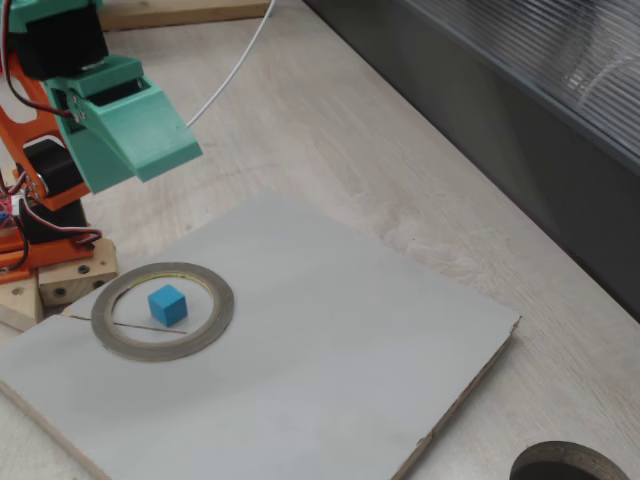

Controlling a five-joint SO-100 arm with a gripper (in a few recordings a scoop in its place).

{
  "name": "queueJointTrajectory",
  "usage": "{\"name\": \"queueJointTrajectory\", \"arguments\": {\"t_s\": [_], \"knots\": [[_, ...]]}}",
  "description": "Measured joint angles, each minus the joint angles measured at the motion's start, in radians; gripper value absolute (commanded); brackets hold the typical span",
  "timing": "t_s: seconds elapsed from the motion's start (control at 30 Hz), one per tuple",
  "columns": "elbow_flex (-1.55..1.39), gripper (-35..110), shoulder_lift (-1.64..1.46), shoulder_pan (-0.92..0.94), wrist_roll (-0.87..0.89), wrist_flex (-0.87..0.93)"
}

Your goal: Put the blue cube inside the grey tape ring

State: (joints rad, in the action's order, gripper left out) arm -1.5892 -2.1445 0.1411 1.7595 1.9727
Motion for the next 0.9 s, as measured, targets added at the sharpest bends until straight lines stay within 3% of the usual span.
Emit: {"name": "queueJointTrajectory", "arguments": {"t_s": [0.3,0.57,0.9], "knots": [[0.015,46,-0.015,-0.017,0.0,0.008],[0.026,-3,-0.021,-0.009,0.0,0.006],[0.025,0,-0.02,-0.012,0.0,0.006]]}}
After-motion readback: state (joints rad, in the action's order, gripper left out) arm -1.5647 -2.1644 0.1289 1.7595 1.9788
